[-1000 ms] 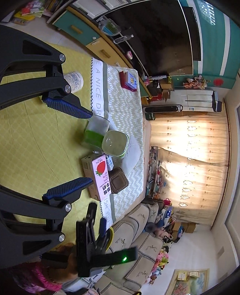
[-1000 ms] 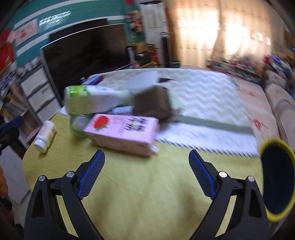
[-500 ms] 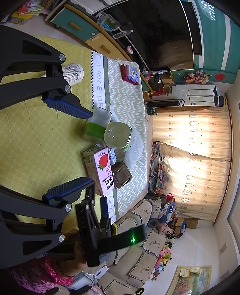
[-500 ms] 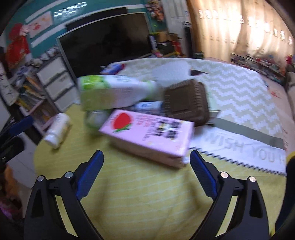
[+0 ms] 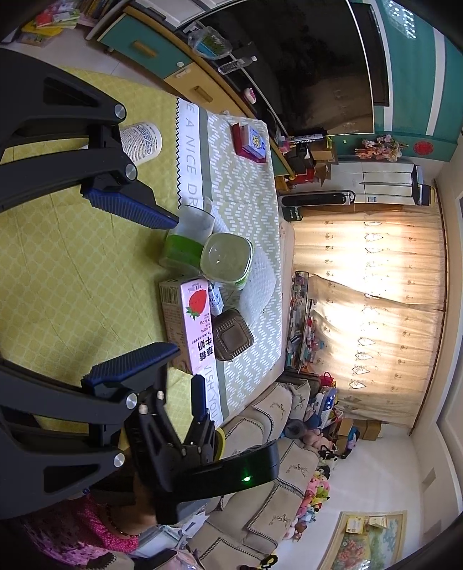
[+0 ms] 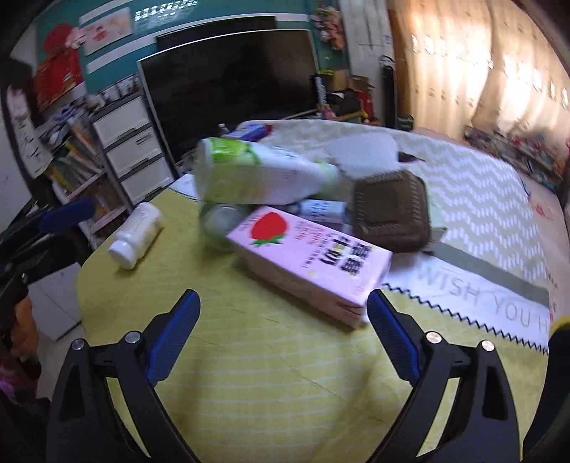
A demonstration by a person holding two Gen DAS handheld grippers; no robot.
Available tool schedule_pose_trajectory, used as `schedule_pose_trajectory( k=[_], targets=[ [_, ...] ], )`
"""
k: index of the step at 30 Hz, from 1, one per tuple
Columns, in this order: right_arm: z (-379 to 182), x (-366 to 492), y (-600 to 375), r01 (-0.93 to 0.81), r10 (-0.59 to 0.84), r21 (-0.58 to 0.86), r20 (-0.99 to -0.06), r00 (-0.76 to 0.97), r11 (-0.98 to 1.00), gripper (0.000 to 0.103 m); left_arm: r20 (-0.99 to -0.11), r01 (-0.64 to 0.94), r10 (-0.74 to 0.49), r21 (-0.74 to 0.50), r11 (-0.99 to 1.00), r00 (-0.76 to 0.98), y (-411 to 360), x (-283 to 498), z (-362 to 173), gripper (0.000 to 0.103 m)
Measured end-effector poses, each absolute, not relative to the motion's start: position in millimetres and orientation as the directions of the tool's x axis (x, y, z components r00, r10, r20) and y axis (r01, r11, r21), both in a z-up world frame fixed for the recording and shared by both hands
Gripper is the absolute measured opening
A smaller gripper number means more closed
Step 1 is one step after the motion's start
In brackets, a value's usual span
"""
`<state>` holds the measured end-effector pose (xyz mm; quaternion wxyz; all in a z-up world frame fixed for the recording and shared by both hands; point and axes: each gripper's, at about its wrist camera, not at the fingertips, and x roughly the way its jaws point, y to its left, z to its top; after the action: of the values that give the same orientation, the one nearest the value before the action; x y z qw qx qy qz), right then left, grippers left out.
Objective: Collect trash
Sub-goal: 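Move the right tool to the pink strawberry milk carton and grasp it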
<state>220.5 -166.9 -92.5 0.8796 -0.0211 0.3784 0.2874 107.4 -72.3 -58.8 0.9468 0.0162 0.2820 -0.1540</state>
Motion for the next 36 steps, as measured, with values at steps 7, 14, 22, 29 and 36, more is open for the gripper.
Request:
schedule_pose_trajectory(
  k=[7,14,22,29,36],
  targets=[
    [-93.8,190.2,-134.7,-0.682,0.544,0.141,-0.724,0.423,0.718,0.089,-0.515,0.288,-0.271,-0.05,0.956,0.813,-63.3,98.6,-45.5,0.066],
    [-78.2,225.1,-172.3,-0.601,0.483,0.082,-0.685,0.545,0.795,0.09,-0.513,0.265,-0.256,-0.056,0.963,0.819,-53.4,96.6,-44.7,0.069],
    [-94.4,277.1,-174.8,-0.689,0.519,0.117,-0.751,0.41,0.715,0.09,-0.524,0.278,-0.264,-0.054,0.959,0.81,-58.5,98.7,-47.5,0.069],
    [-105.4,286.2,-163.6,-0.743,0.527,0.12,-0.778,0.342,0.659,0.087,-0.527,0.279,-0.262,-0.049,0.959,0.808,-59.9,100.4,-46.6,0.069],
    [-108.7,243.0,-151.9,-0.79,0.547,0.129,-0.786,0.287,0.6,0.081,-0.523,0.272,-0.257,-0.048,0.961,0.812,-57.6,101.3,-44.7,0.069]
  ],
)
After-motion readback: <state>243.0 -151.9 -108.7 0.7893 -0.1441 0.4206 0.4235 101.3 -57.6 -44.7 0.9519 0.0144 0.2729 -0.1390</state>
